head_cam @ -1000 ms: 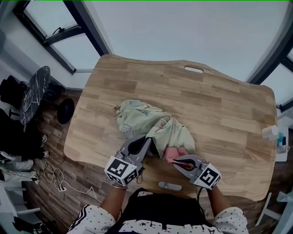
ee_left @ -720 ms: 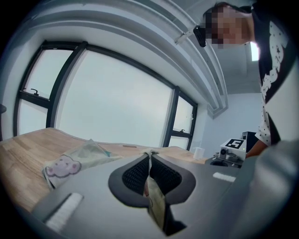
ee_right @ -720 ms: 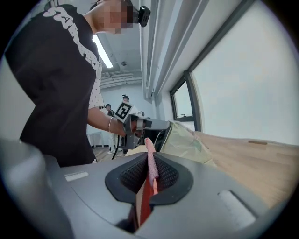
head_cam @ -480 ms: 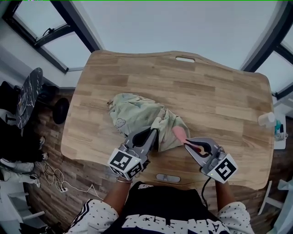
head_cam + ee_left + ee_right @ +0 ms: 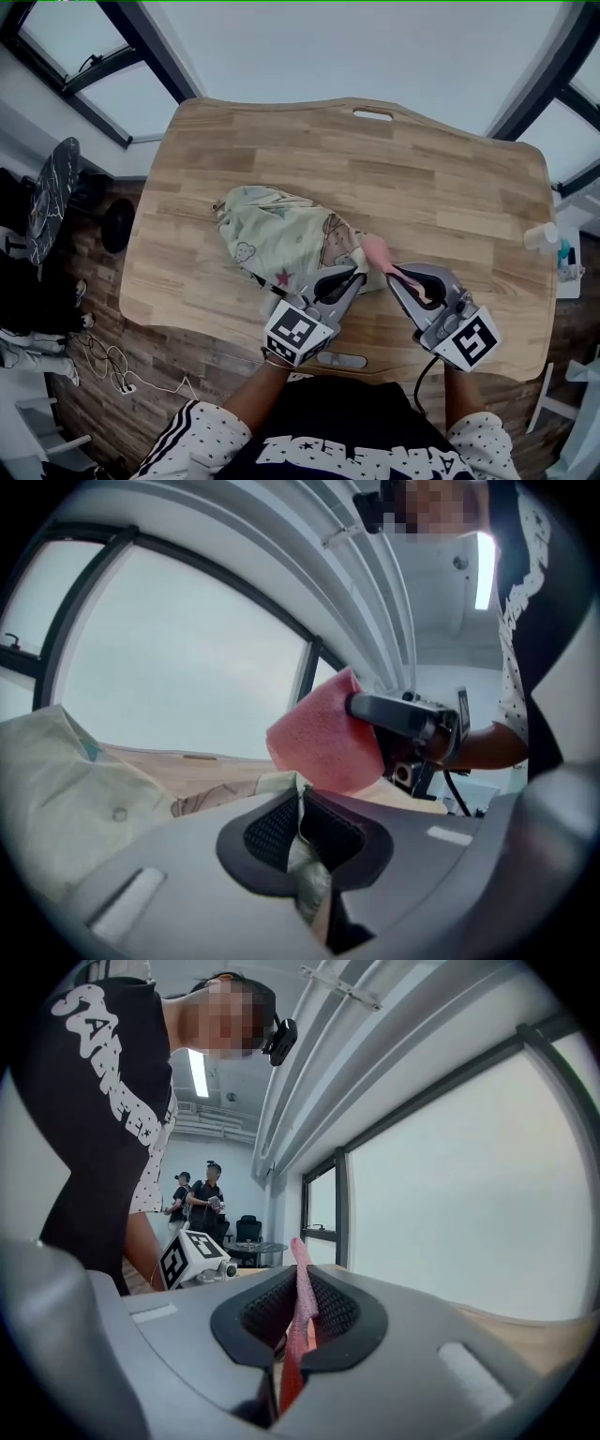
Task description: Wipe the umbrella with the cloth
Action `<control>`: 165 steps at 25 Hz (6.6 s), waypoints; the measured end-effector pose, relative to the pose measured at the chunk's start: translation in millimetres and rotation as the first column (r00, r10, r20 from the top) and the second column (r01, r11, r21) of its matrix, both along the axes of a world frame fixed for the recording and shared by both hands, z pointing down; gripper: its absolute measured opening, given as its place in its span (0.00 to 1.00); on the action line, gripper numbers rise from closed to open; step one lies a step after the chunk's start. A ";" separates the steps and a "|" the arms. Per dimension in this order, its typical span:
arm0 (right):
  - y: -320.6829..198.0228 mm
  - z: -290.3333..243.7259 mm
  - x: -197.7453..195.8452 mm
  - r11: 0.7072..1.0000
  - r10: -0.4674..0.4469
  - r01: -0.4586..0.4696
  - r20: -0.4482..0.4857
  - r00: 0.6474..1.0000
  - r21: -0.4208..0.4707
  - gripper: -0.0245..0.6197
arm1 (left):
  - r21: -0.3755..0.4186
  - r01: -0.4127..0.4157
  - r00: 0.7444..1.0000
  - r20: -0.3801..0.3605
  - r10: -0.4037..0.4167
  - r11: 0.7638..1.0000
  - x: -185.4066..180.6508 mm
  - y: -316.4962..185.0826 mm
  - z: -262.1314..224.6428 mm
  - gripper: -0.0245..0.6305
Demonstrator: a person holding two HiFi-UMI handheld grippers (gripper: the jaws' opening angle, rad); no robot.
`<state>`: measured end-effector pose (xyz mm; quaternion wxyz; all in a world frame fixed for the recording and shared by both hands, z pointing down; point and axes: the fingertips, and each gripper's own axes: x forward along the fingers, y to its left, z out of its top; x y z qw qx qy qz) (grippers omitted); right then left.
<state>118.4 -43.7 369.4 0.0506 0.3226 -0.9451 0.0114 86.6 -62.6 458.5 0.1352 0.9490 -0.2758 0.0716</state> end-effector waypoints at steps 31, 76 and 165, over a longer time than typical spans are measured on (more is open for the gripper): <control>-33.9 -19.5 -25.3 0.997 0.079 -0.080 0.071 0.994 0.021 0.08 | 0.028 -0.002 0.999 -0.044 0.003 1.000 -22.9 12.4 -24.2 0.42; -11.3 70.7 -222.9 0.946 -0.289 0.282 -0.018 0.957 -0.160 0.08 | -0.081 0.460 0.888 0.046 -0.458 0.884 -230.8 -28.9 -4.0 0.26; -35.5 16.9 -113.9 0.959 -0.261 0.277 -0.196 0.945 0.059 0.08 | -0.064 0.431 0.902 0.049 -0.429 0.900 -212.9 -35.8 -11.1 0.05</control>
